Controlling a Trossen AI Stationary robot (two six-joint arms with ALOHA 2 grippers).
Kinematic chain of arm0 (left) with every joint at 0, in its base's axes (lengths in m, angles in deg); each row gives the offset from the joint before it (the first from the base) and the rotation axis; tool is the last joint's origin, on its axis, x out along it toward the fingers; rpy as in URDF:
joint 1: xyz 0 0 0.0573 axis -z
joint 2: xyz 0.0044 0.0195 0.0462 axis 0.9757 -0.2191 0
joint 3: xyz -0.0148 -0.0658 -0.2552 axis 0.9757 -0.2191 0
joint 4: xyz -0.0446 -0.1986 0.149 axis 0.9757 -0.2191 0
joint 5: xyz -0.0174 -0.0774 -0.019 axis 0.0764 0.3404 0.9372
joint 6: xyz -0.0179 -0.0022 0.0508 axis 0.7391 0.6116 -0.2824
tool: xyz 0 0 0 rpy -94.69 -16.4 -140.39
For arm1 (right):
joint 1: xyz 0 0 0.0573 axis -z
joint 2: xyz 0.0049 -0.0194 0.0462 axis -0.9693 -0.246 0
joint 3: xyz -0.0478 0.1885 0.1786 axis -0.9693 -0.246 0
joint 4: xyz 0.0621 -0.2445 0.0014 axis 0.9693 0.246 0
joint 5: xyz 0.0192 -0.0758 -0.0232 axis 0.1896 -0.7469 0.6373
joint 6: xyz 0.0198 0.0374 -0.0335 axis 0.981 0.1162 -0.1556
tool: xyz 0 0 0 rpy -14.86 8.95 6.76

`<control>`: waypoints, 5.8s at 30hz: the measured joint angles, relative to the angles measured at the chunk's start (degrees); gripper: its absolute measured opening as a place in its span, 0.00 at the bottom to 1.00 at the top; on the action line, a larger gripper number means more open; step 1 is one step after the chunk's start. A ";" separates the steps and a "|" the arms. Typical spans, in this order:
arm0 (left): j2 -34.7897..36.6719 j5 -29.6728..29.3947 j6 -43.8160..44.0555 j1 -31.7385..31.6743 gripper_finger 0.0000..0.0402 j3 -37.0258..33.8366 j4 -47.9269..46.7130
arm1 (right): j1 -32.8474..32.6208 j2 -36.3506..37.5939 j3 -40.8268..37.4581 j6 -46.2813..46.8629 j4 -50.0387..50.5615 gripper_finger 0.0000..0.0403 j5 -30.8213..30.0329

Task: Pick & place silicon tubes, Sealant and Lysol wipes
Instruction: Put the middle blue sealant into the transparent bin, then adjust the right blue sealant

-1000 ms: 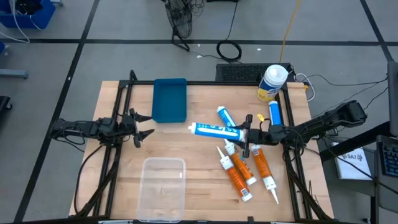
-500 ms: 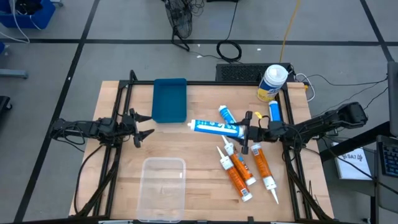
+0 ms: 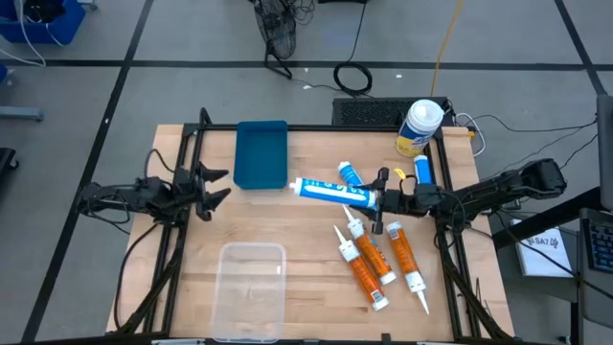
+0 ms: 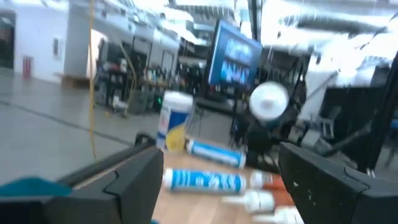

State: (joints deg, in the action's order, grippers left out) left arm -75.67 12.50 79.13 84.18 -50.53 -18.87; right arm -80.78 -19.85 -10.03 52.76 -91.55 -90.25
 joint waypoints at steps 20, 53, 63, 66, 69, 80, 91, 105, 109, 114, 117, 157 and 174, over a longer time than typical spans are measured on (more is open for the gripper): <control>-32.09 1.70 -1.23 -1.31 0.77 0.04 31.19 | 5.11 -11.59 6.77 2.12 -3.49 0.50 7.87; -62.38 22.71 -12.00 -0.79 0.77 19.43 33.07 | 5.43 -18.71 14.19 -0.58 -5.52 0.50 14.98; -62.23 18.92 -17.45 -0.92 0.77 19.43 39.41 | 5.43 -18.71 14.12 0.55 -3.82 0.50 15.01; -62.21 18.94 -17.83 -0.92 0.77 19.45 40.38 | 5.43 -18.71 14.12 0.72 -3.85 0.50 15.01; -62.65 18.90 -16.87 -1.18 0.77 19.45 40.25 | 5.43 -18.71 14.10 0.68 -3.86 0.50 14.99; -65.46 18.46 -17.65 -1.18 0.66 19.47 42.70 | 5.43 -18.71 14.05 0.74 -3.50 0.50 14.93; -65.38 18.39 -18.66 -1.18 0.55 19.47 43.09 | 5.43 -18.71 14.05 1.09 -3.12 0.50 14.95; -49.90 -0.69 -33.49 13.92 0.55 19.45 27.05 | 5.30 -18.64 14.05 3.08 -3.49 0.82 14.95; -47.84 -12.08 -34.31 23.64 0.55 19.89 23.39 | 5.30 -18.67 14.05 3.00 -4.09 0.82 14.88; -48.17 -25.35 -24.20 35.27 0.55 26.81 11.45 | 5.44 -18.69 14.05 2.31 -4.86 0.81 14.75; -49.30 -28.85 -16.29 40.68 0.55 32.56 -0.84 | 5.81 -18.69 14.05 2.29 -5.24 0.81 14.75; -65.28 -21.41 25.89 50.69 0.78 50.34 -42.32 | 6.19 -18.73 14.01 2.03 -4.71 0.81 14.73; -63.84 -22.00 25.08 50.21 0.82 50.34 -41.90 | 6.17 -18.73 14.01 2.07 -4.25 0.81 14.75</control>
State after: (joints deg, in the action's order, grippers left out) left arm -139.52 -9.50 104.20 134.38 -0.20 -60.77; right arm -74.61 -38.58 3.98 54.84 -95.80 -75.50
